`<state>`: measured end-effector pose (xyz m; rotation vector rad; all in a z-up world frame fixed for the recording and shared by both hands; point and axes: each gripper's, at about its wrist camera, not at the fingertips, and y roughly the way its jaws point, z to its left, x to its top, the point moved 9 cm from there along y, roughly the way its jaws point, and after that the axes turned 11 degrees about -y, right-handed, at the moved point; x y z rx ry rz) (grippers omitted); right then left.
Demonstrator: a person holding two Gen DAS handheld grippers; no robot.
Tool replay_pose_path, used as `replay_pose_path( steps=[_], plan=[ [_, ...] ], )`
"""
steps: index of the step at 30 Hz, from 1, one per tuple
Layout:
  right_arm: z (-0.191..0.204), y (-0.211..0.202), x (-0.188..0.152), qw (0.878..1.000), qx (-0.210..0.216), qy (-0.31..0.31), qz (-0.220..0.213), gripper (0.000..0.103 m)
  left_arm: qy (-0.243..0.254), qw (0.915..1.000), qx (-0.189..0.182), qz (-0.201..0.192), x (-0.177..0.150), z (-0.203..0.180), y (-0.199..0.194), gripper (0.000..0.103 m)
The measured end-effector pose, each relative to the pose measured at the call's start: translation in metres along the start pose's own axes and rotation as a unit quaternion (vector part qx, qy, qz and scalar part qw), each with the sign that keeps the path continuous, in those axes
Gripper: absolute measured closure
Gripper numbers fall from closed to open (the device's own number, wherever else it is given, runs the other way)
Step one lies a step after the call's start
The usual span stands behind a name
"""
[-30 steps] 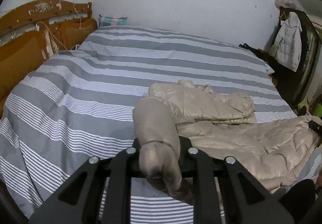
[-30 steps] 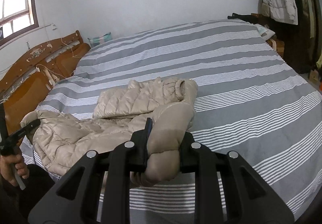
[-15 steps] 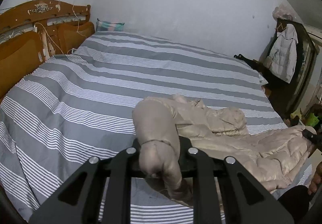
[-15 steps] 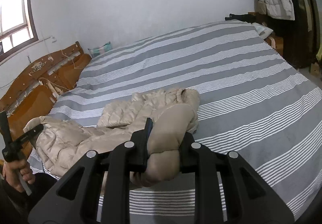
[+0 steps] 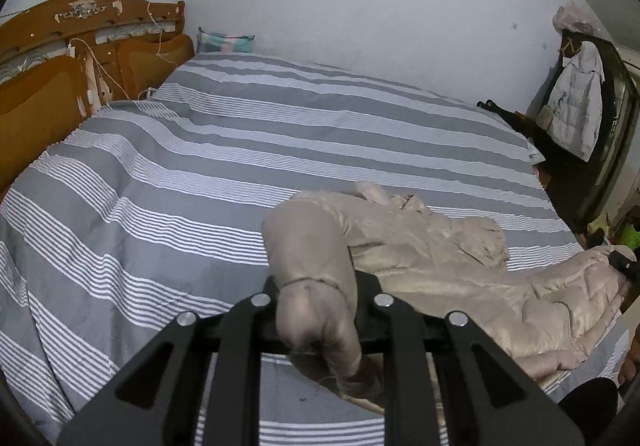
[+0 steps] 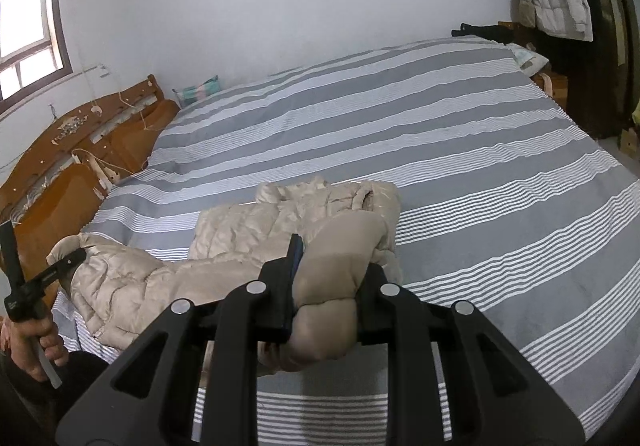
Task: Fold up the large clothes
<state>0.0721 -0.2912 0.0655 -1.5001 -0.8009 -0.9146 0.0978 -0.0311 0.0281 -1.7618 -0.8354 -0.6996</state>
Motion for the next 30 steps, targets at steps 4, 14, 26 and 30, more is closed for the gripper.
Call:
replay_pose_path(
  steps=[4, 14, 26, 30],
  plan=[
    [-0.004, 0.015, 0.007, 1.0, 0.001, 0.0, 0.003, 0.081, -0.006, 1.0, 0.005, 0.004, 0.005, -0.003, 0.019, 0.086],
    [-0.021, 0.08, 0.028, 1.0, -0.006, 0.006, 0.016, 0.081, -0.014, 0.9997, 0.015, 0.017, 0.029, -0.003, 0.083, 0.085],
    [-0.036, 0.162, 0.033, 0.999, -0.023, 0.013, 0.039, 0.08, -0.022, 0.9989, 0.021, 0.035, 0.042, -0.005, 0.167, 0.085],
    [-0.038, 0.179, 0.033, 0.999, -0.027, 0.016, 0.04, 0.08, -0.026, 0.9987, 0.023, 0.037, 0.045, -0.004, 0.188, 0.084]
  ],
)
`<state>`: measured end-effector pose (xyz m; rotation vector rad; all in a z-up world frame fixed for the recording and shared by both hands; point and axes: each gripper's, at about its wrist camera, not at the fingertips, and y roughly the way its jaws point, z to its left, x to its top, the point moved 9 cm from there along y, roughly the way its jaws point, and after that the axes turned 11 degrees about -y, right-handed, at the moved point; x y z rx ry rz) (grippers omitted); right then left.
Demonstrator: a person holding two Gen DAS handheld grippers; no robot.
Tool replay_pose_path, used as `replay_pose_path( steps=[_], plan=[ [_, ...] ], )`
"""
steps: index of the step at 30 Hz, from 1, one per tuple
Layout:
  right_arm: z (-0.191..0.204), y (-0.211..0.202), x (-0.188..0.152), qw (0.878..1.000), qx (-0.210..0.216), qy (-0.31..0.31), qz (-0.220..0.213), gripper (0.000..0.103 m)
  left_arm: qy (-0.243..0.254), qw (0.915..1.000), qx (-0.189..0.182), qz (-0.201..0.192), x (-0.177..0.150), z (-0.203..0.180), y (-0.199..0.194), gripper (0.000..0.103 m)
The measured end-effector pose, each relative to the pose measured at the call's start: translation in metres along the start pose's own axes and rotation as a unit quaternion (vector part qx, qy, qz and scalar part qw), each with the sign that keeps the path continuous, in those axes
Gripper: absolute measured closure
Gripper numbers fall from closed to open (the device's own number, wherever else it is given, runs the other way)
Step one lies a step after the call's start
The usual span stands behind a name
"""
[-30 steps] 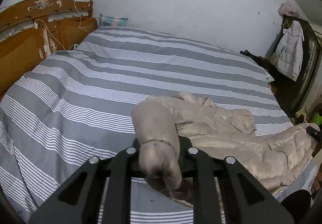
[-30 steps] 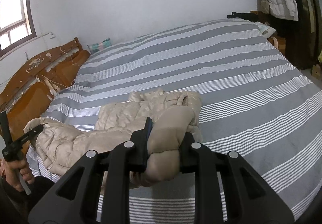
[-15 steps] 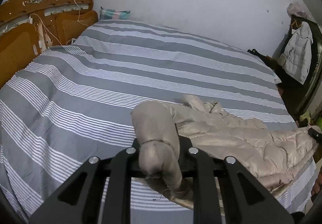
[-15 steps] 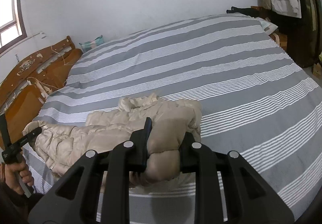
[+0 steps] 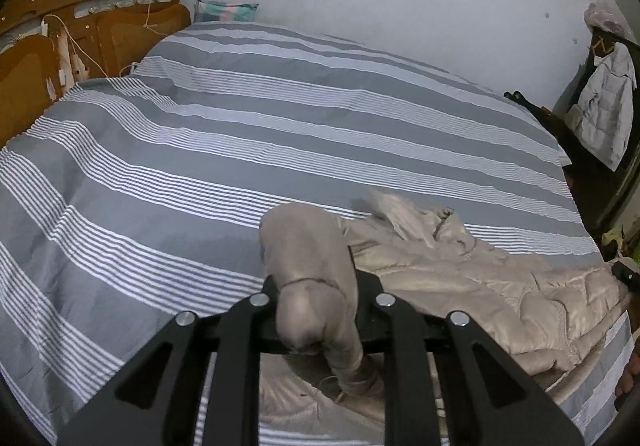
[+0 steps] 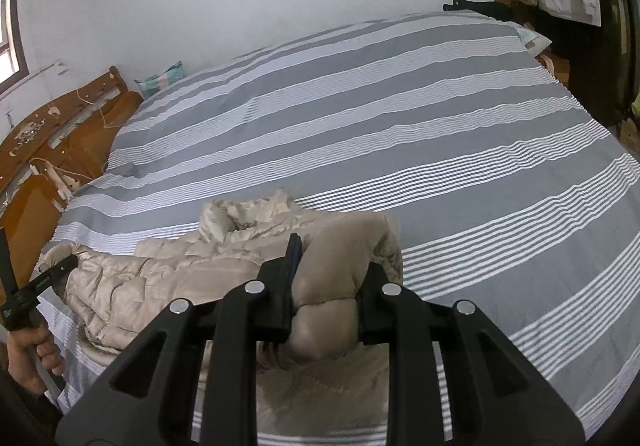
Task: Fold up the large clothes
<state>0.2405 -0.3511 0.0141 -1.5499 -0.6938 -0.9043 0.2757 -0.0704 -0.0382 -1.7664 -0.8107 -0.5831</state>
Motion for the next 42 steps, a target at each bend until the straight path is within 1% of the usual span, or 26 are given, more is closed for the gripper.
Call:
replay_pose_path(
  steps=[4, 8, 11, 13, 14, 15, 16, 17, 18, 19, 20, 21, 22, 24, 27, 29, 30, 32, 34, 35, 36, 37, 39, 40, 42],
  plan=[
    [-0.004, 0.016, -0.003, 1.0, -0.005, 0.009, -0.007, 0.08, 0.011, 0.9998, 0.012, -0.015, -0.001, -0.003, 0.013, 0.083],
    [-0.003, 0.031, -0.017, 0.999, -0.019, 0.025, -0.006, 0.079, 0.027, 0.9989, 0.023, -0.03, -0.005, -0.003, 0.028, 0.079],
    [0.001, 0.042, -0.025, 0.999, -0.021, 0.041, -0.003, 0.078, 0.04, 0.9979, 0.031, -0.04, -0.005, -0.006, 0.039, 0.075],
    [0.0, 0.047, -0.026, 0.999, -0.021, 0.05, -0.004, 0.077, 0.039, 0.9977, 0.037, -0.041, -0.005, -0.004, 0.049, 0.067],
    [0.0, 0.049, -0.026, 0.998, -0.019, 0.056, -0.004, 0.074, 0.032, 0.9979, 0.038, -0.041, -0.004, -0.001, 0.053, 0.06],
    [0.002, 0.05, -0.027, 0.998, -0.01, 0.061, -0.005, 0.072, 0.024, 0.9979, 0.041, -0.045, -0.002, 0.004, 0.055, 0.041],
    [0.003, 0.05, -0.027, 0.998, -0.001, 0.063, -0.006, 0.063, 0.013, 0.9976, 0.044, -0.052, 0.001, 0.011, 0.053, 0.031],
    [0.004, 0.049, -0.026, 0.998, 0.008, 0.063, -0.007, 0.057, -0.004, 0.9971, 0.046, -0.06, 0.006, 0.018, 0.051, 0.018],
    [0.011, 0.045, -0.024, 0.998, 0.027, 0.058, -0.009, 0.05, -0.017, 0.997, 0.04, -0.065, 0.01, 0.024, 0.047, 0.017],
    [0.015, 0.041, -0.02, 0.997, 0.042, 0.056, -0.016, 0.029, -0.023, 0.9965, 0.038, -0.07, 0.015, 0.028, 0.043, 0.017],
    [0.019, 0.033, -0.016, 0.997, 0.049, 0.051, -0.028, 0.014, -0.023, 0.9961, 0.039, -0.075, 0.018, 0.031, 0.039, 0.016],
    [0.022, 0.023, -0.011, 0.997, 0.045, 0.041, -0.043, 0.007, -0.016, 0.9956, 0.041, -0.083, 0.023, 0.033, 0.033, 0.016],
    [0.026, 0.008, -0.004, 0.997, 0.037, 0.023, -0.064, 0.003, -0.006, 0.9945, 0.047, -0.093, 0.027, 0.037, 0.025, 0.016],
    [0.029, -0.011, 0.002, 0.996, 0.04, 0.01, -0.083, 0.003, 0.01, 0.993, 0.055, -0.104, 0.031, 0.041, 0.014, 0.016],
    [0.025, -0.036, 0.0, 0.995, 0.028, -0.011, -0.095, 0.003, 0.032, 0.9923, 0.062, -0.103, 0.031, 0.053, -0.002, 0.016],
    [0.02, -0.051, -0.015, 0.995, 0.016, -0.028, -0.093, 0.003, 0.039, 0.9897, 0.078, -0.113, 0.032, 0.068, -0.018, 0.016],
    [0.017, -0.055, -0.025, 0.996, 0.009, -0.035, -0.087, 0.003, 0.042, 0.9904, 0.077, -0.107, 0.032, 0.077, -0.024, 0.016],
    [0.013, -0.058, -0.043, 0.996, 0.0, -0.04, -0.074, 0.003, 0.048, 0.9932, 0.061, -0.087, 0.028, 0.084, -0.027, 0.016],
    [0.012, -0.058, -0.06, 0.997, -0.001, -0.044, -0.062, 0.003, 0.068, 0.9933, 0.051, -0.079, 0.015, 0.083, -0.031, 0.016],
    [0.013, -0.058, -0.068, 0.997, -0.002, -0.048, -0.059, 0.003, 0.081, 0.992, 0.05, -0.083, 0.009, 0.081, -0.034, 0.016],
    [0.013, -0.058, -0.076, 0.997, 0.001, -0.051, -0.054, 0.003, 0.098, 0.9892, 0.051, -0.096, 0.002, 0.076, -0.039, 0.016],
    [0.011, -0.053, -0.079, 0.998, 0.002, -0.05, -0.048, 0.003, 0.106, 0.9889, 0.045, -0.095, -0.003, 0.071, -0.039, 0.016],
    [0.018, -0.045, -0.085, 0.998, 0.005, -0.048, -0.041, 0.003, 0.115, 0.9899, 0.03, -0.077, -0.014, 0.059, -0.026, 0.016],
    [0.022, -0.039, -0.088, 0.998, 0.009, -0.047, -0.035, 0.003, 0.11, 0.9912, 0.03, -0.067, -0.018, 0.057, -0.019, 0.016],
    [0.024, -0.026, -0.091, 0.998, 0.001, -0.053, -0.022, 0.003, 0.097, 0.9944, 0.015, -0.039, -0.025, 0.052, 0.001, 0.016]
  ],
)
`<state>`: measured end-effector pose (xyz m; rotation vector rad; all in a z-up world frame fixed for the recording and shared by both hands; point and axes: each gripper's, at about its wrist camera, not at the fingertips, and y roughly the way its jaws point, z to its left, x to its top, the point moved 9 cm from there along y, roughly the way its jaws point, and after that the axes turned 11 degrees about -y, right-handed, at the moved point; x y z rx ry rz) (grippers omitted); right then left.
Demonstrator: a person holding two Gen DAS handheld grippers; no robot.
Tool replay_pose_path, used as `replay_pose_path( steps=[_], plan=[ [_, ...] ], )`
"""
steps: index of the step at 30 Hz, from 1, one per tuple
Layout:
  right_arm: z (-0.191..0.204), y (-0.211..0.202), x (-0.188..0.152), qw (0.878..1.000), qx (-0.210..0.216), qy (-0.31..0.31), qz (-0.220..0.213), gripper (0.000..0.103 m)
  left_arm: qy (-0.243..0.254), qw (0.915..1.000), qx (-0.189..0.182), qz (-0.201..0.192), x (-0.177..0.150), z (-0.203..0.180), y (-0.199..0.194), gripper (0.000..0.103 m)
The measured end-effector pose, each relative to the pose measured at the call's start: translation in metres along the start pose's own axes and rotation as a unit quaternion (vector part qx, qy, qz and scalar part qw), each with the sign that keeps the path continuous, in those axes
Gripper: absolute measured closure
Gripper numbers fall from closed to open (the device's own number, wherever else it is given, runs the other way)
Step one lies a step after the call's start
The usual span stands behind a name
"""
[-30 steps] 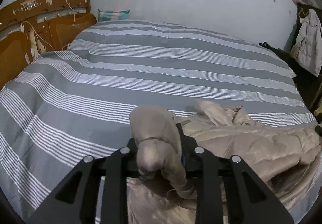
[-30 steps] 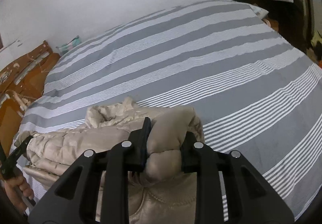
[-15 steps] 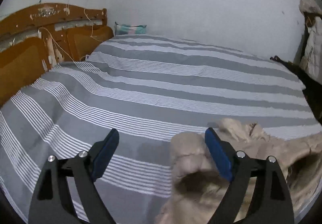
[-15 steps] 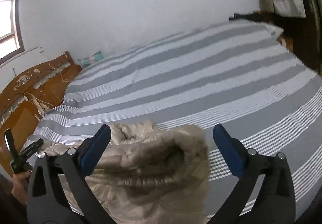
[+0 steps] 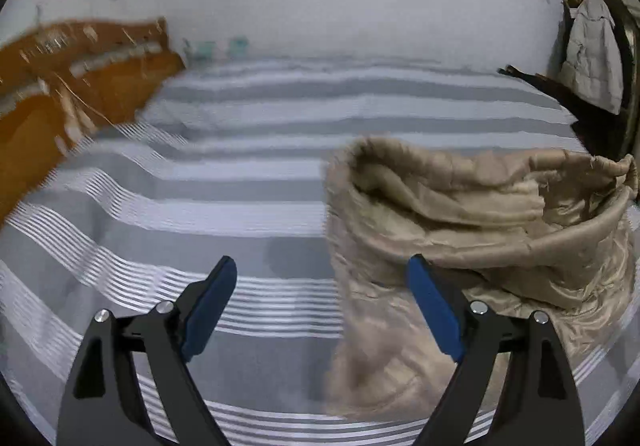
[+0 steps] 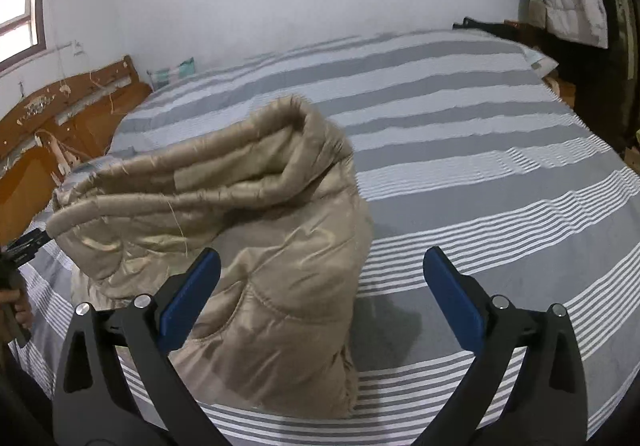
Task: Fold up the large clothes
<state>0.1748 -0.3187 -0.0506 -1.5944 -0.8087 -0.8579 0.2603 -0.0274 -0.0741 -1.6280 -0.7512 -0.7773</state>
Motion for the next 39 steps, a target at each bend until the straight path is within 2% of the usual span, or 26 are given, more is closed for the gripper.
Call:
replay_pose_path(
  steps=[2, 4, 7, 11, 16, 18, 19, 21, 23, 24, 25, 27, 30, 32, 36, 39],
  plan=[
    [0.004, 0.013, -0.006, 1.0, 0.004, 0.001, 0.015, 0.003, -0.007, 0.9999, 0.003, 0.014, -0.005, -0.003, 0.019, 0.016],
    [0.005, 0.023, -0.011, 1.0, 0.003, 0.005, 0.024, 0.003, -0.005, 0.9999, 0.011, 0.012, -0.004, -0.003, 0.031, 0.016],
    [0.005, 0.038, -0.013, 0.999, 0.005, -0.003, 0.035, 0.003, -0.029, 0.9993, -0.016, 0.016, -0.002, -0.007, 0.042, 0.016],
    [0.004, 0.057, -0.007, 0.999, 0.011, -0.002, 0.041, 0.003, -0.003, 0.9999, -0.006, 0.015, 0.003, -0.015, 0.06, 0.016],
    [-0.005, 0.079, -0.001, 0.999, 0.012, 0.011, 0.047, 0.003, -0.006, 0.9984, -0.032, 0.046, -0.006, -0.024, 0.073, 0.016],
    [-0.016, 0.092, 0.005, 0.998, 0.033, 0.017, 0.049, 0.016, -0.017, 0.996, -0.059, 0.065, -0.01, -0.03, 0.073, 0.016],
    [-0.011, 0.093, 0.005, 0.998, 0.044, 0.012, 0.05, 0.033, -0.018, 0.995, -0.07, 0.069, -0.01, -0.034, 0.073, 0.016],
    [-0.007, 0.09, 0.007, 0.998, 0.037, -0.004, 0.044, 0.046, -0.008, 0.9951, -0.068, 0.071, -0.014, -0.041, 0.079, 0.016],
    [-0.002, 0.085, 0.009, 0.999, 0.034, -0.01, 0.037, 0.066, -0.011, 0.9951, -0.064, 0.075, -0.015, -0.04, 0.083, 0.017],
    [-0.003, 0.082, 0.012, 0.999, 0.033, -0.013, 0.032, 0.07, -0.023, 0.9945, -0.068, 0.076, -0.015, -0.04, 0.086, 0.03],
    [-0.003, 0.081, 0.013, 0.999, 0.03, -0.015, 0.031, 0.077, -0.029, 0.9935, -0.076, 0.079, -0.016, -0.042, 0.087, 0.047],
    [-0.002, 0.076, 0.015, 0.999, 0.021, -0.025, 0.029, 0.084, -0.038, 0.9926, -0.081, 0.082, -0.015, -0.044, 0.089, 0.067],
    [0.003, 0.061, 0.02, 0.999, 0.013, -0.034, 0.008, 0.088, -0.032, 0.9948, -0.072, 0.065, -0.009, -0.047, 0.082, 0.078],
    [0.004, 0.041, 0.03, 0.999, 0.002, -0.034, -0.024, 0.09, -0.049, 0.9955, -0.072, 0.037, 0.002, -0.046, 0.068, 0.082],
    [0.005, 0.012, 0.054, 0.997, -0.014, -0.04, -0.069, 0.09, -0.08, 0.9933, -0.078, -0.03, 0.032, -0.042, 0.029, 0.083],
    [0.004, 0.013, 0.064, 0.996, -0.02, -0.038, -0.074, 0.09, -0.078, 0.9926, -0.074, -0.055, 0.047, -0.043, 0.022, 0.083]
  ],
)
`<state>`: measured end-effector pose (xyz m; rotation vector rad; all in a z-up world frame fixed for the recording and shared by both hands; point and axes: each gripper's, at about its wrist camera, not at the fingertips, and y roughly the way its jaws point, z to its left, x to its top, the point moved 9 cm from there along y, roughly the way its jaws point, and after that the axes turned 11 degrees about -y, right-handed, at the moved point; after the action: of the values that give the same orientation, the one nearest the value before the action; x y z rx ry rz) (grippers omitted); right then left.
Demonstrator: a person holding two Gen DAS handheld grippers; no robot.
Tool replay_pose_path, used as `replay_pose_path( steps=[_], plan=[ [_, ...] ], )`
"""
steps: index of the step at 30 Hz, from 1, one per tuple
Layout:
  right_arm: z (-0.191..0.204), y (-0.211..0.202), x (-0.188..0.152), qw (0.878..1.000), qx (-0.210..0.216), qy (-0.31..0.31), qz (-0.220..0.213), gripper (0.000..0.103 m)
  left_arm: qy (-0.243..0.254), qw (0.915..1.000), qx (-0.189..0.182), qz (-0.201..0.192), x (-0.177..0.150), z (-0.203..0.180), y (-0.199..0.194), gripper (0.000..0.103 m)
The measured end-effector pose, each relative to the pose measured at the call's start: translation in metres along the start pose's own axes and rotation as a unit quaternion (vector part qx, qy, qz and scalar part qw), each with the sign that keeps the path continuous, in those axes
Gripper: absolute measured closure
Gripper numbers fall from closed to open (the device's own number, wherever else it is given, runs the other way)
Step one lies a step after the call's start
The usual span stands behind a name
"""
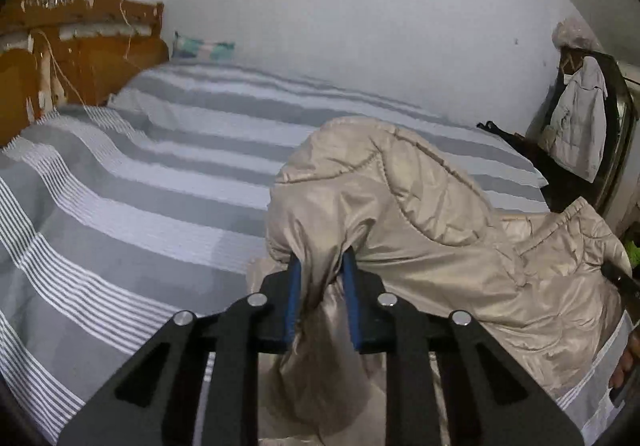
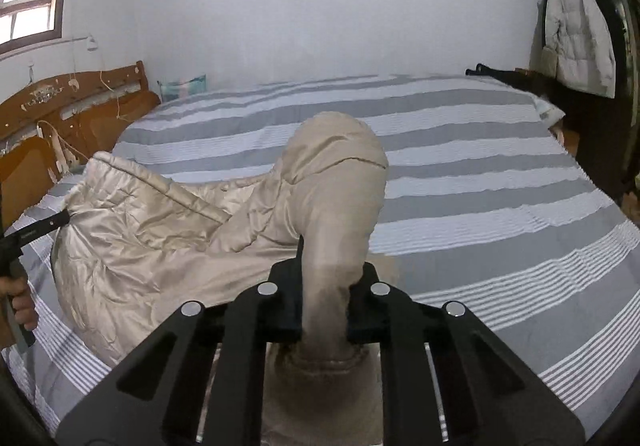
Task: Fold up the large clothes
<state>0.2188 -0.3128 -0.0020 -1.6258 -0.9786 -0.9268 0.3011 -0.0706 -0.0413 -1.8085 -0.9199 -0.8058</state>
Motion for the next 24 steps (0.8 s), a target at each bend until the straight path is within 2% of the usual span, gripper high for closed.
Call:
replay_pose_path(
  steps=[5, 10, 14, 16, 19, 20, 21, 23, 24],
  plan=[
    [-0.003, 0.026, -0.001, 0.999, -0.019, -0.007, 0.027, 0.089, -0.019, 0.9998, 0.005, -0.001, 0.011, 0.001, 0.017, 0.083],
    [-0.014, 0.068, -0.012, 0.998, -0.035, -0.001, 0.057, 0.088, -0.013, 0.9993, 0.033, 0.013, 0.005, 0.001, 0.047, 0.083],
    [-0.02, 0.095, -0.031, 0.995, -0.043, 0.006, 0.094, 0.081, -0.016, 0.9968, 0.06, 0.051, -0.017, 0.009, 0.072, 0.082],
    [-0.024, 0.109, -0.039, 0.992, -0.052, -0.01, 0.111, 0.078, -0.016, 0.9936, 0.071, 0.087, -0.031, 0.014, 0.085, 0.08],
    [-0.029, 0.116, -0.05, 0.991, -0.055, -0.011, 0.121, 0.069, -0.003, 0.9916, 0.084, 0.098, -0.04, 0.017, 0.088, 0.073],
    [-0.032, 0.117, -0.051, 0.991, -0.056, -0.005, 0.12, 0.062, -0.002, 0.9912, 0.086, 0.1, -0.041, 0.017, 0.087, 0.069],
    [-0.034, 0.119, -0.053, 0.991, -0.056, -0.002, 0.121, 0.06, -0.002, 0.9907, 0.093, 0.099, -0.04, 0.018, 0.086, 0.063],
    [-0.038, 0.115, -0.05, 0.991, -0.06, 0.005, 0.118, 0.046, -0.006, 0.9907, 0.105, 0.087, -0.035, 0.023, 0.083, 0.053],
    [-0.04, 0.112, -0.047, 0.991, -0.065, 0.004, 0.116, 0.04, -0.007, 0.9911, 0.108, 0.077, -0.031, 0.022, 0.079, 0.052]
  ],
)
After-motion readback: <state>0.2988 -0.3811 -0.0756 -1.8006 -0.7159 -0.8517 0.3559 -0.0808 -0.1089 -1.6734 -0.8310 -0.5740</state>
